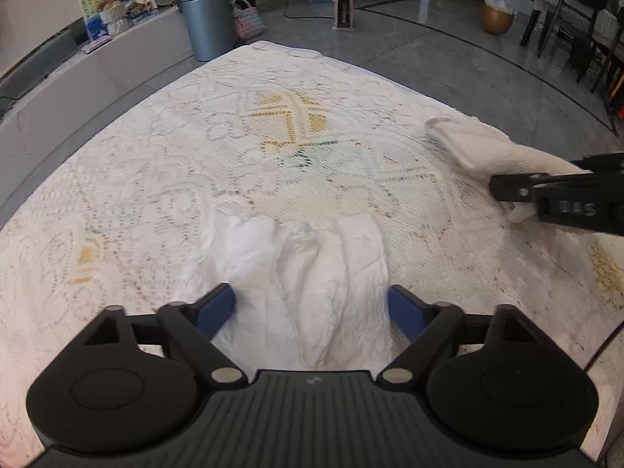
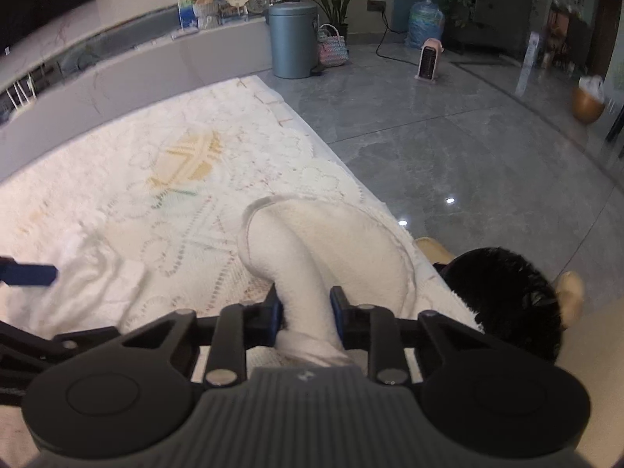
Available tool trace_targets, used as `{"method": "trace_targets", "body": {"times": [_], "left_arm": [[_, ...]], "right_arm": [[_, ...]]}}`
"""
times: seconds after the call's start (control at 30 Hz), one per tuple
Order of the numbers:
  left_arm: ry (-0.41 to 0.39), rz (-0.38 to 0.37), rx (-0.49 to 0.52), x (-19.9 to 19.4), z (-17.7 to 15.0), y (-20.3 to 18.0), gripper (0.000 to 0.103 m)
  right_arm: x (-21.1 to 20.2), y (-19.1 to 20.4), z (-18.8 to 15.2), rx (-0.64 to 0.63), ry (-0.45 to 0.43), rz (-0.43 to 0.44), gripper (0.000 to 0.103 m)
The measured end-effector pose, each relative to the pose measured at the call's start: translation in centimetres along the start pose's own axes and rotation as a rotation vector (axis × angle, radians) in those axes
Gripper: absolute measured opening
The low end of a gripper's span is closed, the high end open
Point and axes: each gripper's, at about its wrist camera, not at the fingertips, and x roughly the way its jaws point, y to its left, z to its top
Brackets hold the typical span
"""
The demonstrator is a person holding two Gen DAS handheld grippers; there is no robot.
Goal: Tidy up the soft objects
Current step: 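Close left tool on the white tissue while right tool grasps the white fuzzy slipper, then lift the white tissue with left tool while right tool carries the slipper to the box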
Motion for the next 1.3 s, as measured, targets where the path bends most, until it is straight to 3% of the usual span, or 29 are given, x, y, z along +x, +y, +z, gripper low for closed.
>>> {"method": "trace_targets", "body": {"times": [0.17, 0.23, 0.27, 0.3, 0.4, 0.5, 0.57, 0.8, 0.93, 1.07, 1.2, 1.3], "left_arm": [[-0.026, 0.017, -0.02, -0.2, -0.3, 0.2, 0.078], [-0.031, 0.028, -0.036, -0.5, -0.2, 0.2, 0.065], [-0.028, 0.059, -0.047, -0.7, -0.1, 0.3, 0.046], [-0.022, 0.085, -0.056, -0.8, 0.0, 0.4, 0.035], [-0.027, 0.074, -0.107, -1.6, 0.1, 1.1, 0.018], [-0.029, 0.146, -0.074, -2.5, 0.2, 0.5, 0.015], [-0.076, 0.184, -0.045, -3.8, 0.1, -0.1, 0.015], [-0.202, 0.13, -0.156, -10.6, -1.1, 0.0, 0.014], [-0.24, 0.144, -0.171, -14.5, -2.3, 0.0, 0.014], [-0.277, 0.174, -0.197, -18.8, -3.4, 0.5, 0.014], [-0.406, 0.216, -0.191, -24.5, -5.0, 1.2, 0.014], [-0.512, 0.299, -0.214, -28.8, -6.9, 2.1, 0.014]], "right_arm": [[-1.3, -0.9, 0.4, 0.041, -0.049, 0.051, 0.023], [-1.4, -0.9, 0.3, 0.045, -0.049, 0.077, 0.023], [-1.5, -0.8, 0.3, 0.037, -0.049, 0.079, 0.023], [-1.5, -0.6, 0.2, 0.029, -0.049, 0.081, 0.023], [-1.7, -0.6, 0.2, 0.037, -0.055, 0.096, 0.023], [-1.8, -0.6, 0.2, 0.036, -0.063, 0.115, 0.023], [-2.0, -0.3, 0.1, 0.012, -0.075, 0.133, 0.023], [-3.2, -0.2, -0.2, 0.012, -0.091, 0.221, 0.023], [-5.1, 0.7, -0.3, -0.017, -0.134, 0.289, 0.022], [-8.3, 2.6, -0.4, -0.088, -0.19, 0.403, 0.022], [-12.9, 5.1, -0.4, -0.134, -0.254, 0.466, 0.022], [-17.6, 7.9, -0.4, -0.204, -0.322, 0.521, 0.022]]}}
